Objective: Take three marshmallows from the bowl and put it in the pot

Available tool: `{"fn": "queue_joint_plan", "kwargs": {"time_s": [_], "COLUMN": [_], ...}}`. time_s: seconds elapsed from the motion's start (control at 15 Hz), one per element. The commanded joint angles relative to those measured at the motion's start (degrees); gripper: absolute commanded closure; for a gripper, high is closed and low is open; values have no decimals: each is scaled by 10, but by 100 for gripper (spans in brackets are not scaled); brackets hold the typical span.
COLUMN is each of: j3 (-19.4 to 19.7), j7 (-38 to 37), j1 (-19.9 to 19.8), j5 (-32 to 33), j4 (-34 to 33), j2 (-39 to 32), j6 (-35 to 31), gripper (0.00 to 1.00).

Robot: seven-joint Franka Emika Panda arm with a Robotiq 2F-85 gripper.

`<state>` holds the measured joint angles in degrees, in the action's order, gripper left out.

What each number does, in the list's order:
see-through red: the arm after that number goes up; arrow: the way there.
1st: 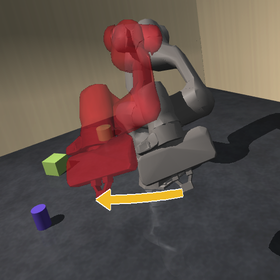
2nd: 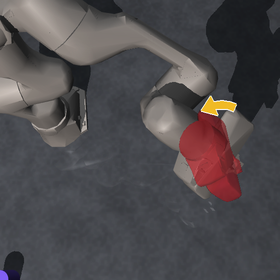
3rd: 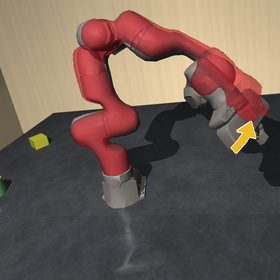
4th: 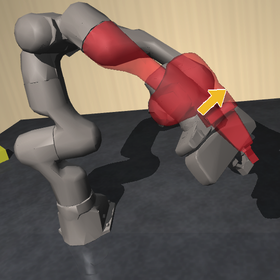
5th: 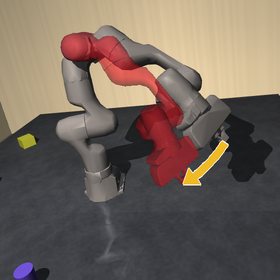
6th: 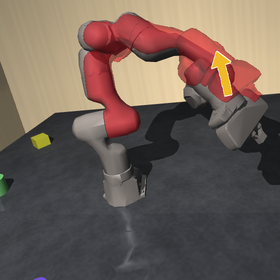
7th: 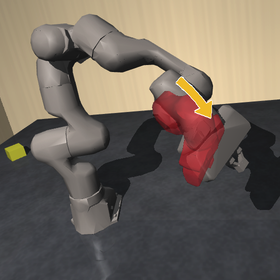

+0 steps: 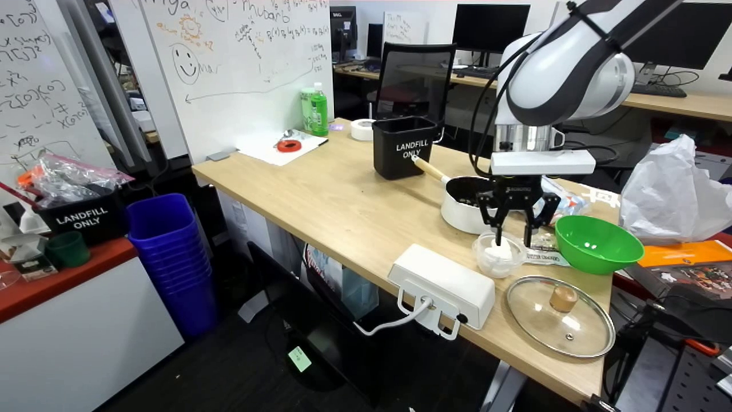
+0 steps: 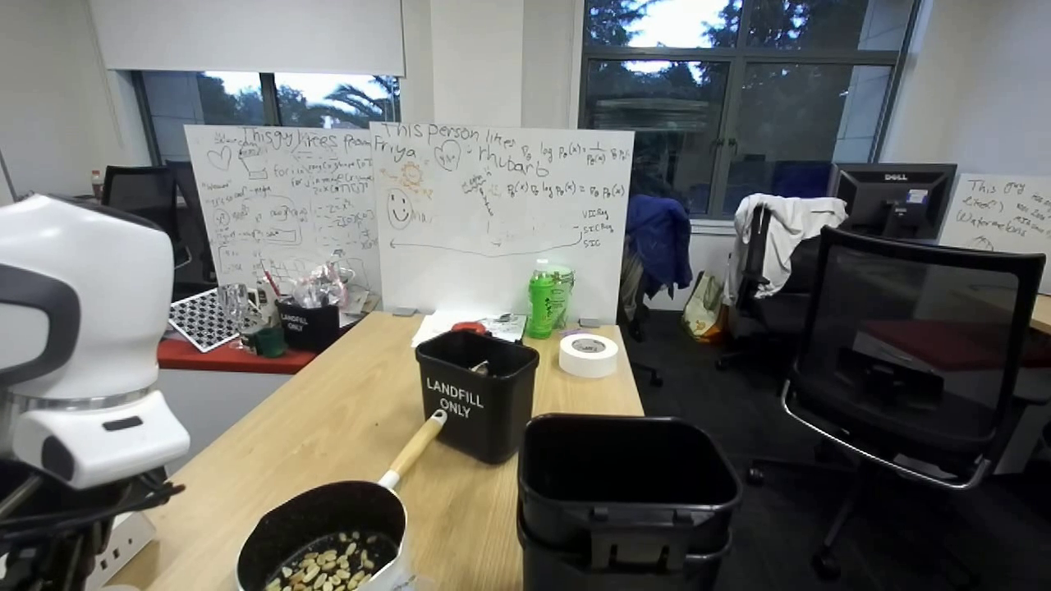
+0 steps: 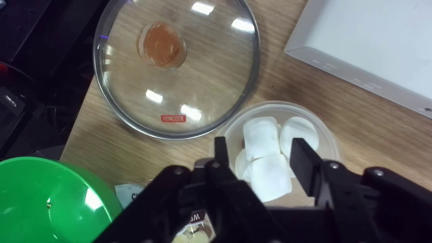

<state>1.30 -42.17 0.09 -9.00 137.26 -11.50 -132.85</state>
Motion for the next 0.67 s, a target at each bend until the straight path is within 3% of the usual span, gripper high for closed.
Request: {"fn": "queue_joint_plan", "kwargs": {"time_s": [0.0, 0.33, 0.6], "j3": [7, 8, 9], "j7": [-7, -16, -22], "j1": [7, 11, 15], "j5": [0, 8, 13], "j4": [-3, -7, -10], "j2": [-9, -14, -21], "j6": [-10, -24, -34], "gripper": [58, 39, 49]}}
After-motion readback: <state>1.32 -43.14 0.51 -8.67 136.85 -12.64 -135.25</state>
